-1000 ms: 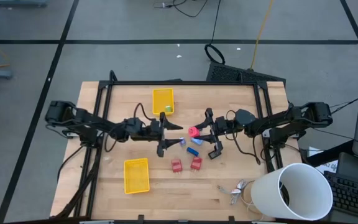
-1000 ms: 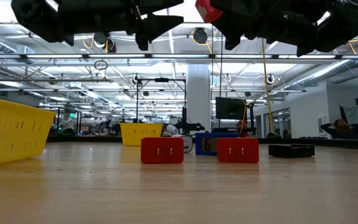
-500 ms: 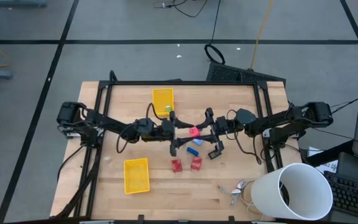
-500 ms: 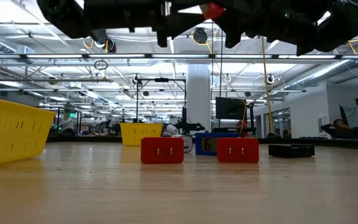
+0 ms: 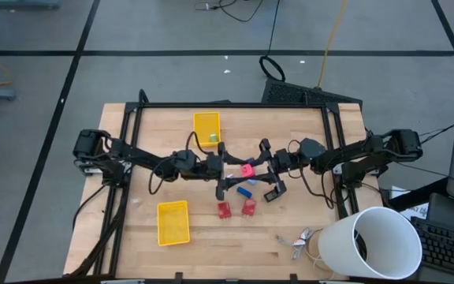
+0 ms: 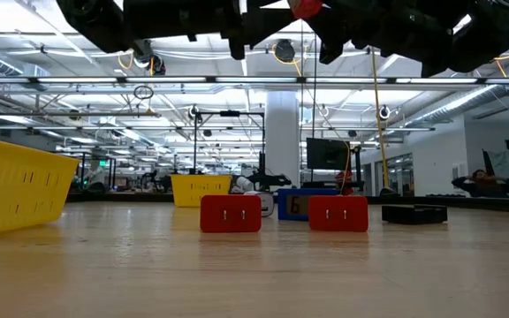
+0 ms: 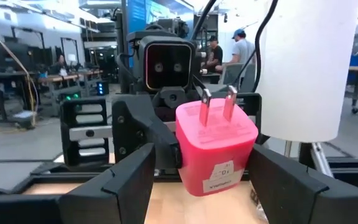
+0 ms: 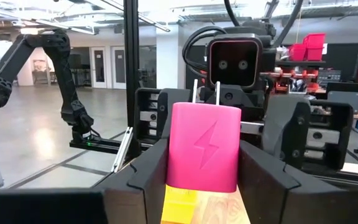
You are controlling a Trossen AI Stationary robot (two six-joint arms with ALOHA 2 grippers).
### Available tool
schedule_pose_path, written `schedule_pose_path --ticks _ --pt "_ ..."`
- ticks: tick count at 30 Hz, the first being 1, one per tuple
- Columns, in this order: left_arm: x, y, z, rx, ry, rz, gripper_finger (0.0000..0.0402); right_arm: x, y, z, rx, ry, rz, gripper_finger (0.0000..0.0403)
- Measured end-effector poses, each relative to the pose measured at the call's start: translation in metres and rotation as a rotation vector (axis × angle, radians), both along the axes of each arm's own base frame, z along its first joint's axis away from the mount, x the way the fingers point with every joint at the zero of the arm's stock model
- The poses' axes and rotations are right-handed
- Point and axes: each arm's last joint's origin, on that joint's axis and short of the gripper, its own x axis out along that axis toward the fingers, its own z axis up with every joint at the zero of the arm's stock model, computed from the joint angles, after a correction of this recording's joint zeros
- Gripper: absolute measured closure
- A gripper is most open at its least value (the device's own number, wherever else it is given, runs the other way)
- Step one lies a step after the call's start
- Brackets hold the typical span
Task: Pick & Place Office items
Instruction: Put the pink charger adapter into the top yellow bin
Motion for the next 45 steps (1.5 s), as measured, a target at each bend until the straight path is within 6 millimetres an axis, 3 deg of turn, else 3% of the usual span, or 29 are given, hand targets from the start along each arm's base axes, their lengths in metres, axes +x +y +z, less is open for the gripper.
schedule_pose_path --ticks 10,23,27,31,45 --pt "-0.003 0.003 0.014 -0.033 -0.058 0.049 0.0151 0.002 -0.003 -0.006 0.013 0.045 -0.083 0.0251" --pt "-0.003 0.002 0.008 -0.021 0.002 0.042 0.0151 0.001 -0.002 -0.002 0.001 0.009 -0.086 0.0249" --pt "-0.004 0.001 0.0 0.083 0.117 0.046 0.0151 0.001 -0.002 -0.003 0.046 0.039 -0.064 0.0246" --pt "-0.011 -0.002 0.004 0.195 0.181 0.071 0.0151 0.001 -0.002 -0.003 0.105 0.061 0.008 0.0249" --pt "-0.012 -0.013 -0.001 0.455 0.222 0.144 0.0151 0.001 -0.012 -0.008 0.273 0.163 0.04 0.0248"
